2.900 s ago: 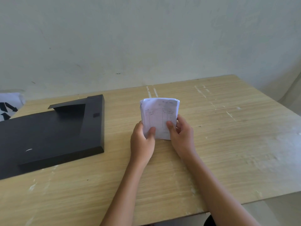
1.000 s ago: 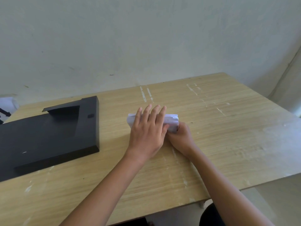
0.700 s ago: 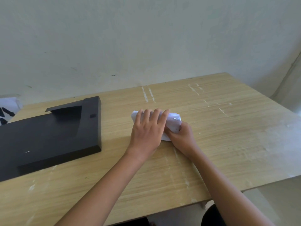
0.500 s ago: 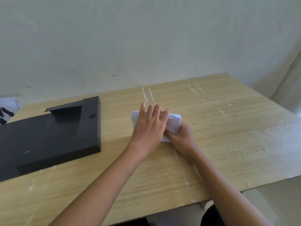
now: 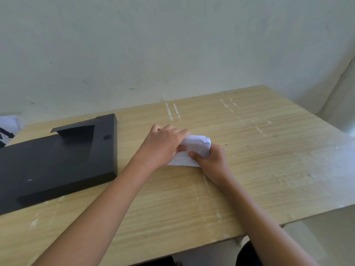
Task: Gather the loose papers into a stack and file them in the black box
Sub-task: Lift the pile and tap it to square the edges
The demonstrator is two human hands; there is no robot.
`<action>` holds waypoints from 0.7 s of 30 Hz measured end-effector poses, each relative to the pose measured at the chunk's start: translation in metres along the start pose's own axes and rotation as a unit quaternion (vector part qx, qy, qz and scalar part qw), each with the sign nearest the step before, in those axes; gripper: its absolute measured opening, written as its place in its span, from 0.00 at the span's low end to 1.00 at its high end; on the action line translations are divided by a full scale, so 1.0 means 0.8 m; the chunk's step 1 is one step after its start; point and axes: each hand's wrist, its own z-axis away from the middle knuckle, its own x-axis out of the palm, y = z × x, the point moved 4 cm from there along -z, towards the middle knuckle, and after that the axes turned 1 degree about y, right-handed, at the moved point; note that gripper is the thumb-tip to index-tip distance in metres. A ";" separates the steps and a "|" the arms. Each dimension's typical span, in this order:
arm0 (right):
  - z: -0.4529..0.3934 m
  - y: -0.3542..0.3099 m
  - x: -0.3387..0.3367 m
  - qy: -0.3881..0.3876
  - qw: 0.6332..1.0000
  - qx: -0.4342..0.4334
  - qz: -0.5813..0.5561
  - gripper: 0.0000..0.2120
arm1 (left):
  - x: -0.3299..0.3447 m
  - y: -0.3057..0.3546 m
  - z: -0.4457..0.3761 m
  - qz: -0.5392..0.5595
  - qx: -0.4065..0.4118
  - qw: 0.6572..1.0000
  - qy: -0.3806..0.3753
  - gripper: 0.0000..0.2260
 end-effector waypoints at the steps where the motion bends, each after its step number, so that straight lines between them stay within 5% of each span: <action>1: 0.000 0.000 -0.001 0.004 1.000 0.003 -0.007 0.05 | -0.001 -0.001 0.000 0.019 -0.006 1.000 -0.010 0.06; 4: -0.001 -0.007 -0.007 0.018 0.992 0.028 -0.118 0.10 | -0.009 -0.012 0.003 0.142 -0.077 0.987 0.023 0.02; 7: -0.006 -0.014 -0.006 -0.015 0.970 0.056 -0.237 0.14 | -0.004 -0.026 0.021 0.403 -0.177 0.891 0.113 0.04; 9: -0.009 -0.027 0.002 -0.025 0.986 0.010 -0.162 0.12 | 0.011 -0.025 0.036 0.516 -0.222 0.813 0.156 0.08; 12: -0.003 -0.040 0.024 0.001 0.998 -0.030 -0.055 0.09 | 0.044 -0.016 0.061 0.555 -0.292 0.750 0.209 0.07; 21: 0.023 -0.025 0.054 0.001 0.999 -0.011 -0.042 0.05 | 0.082 0.000 0.077 0.495 -0.330 0.774 0.220 0.07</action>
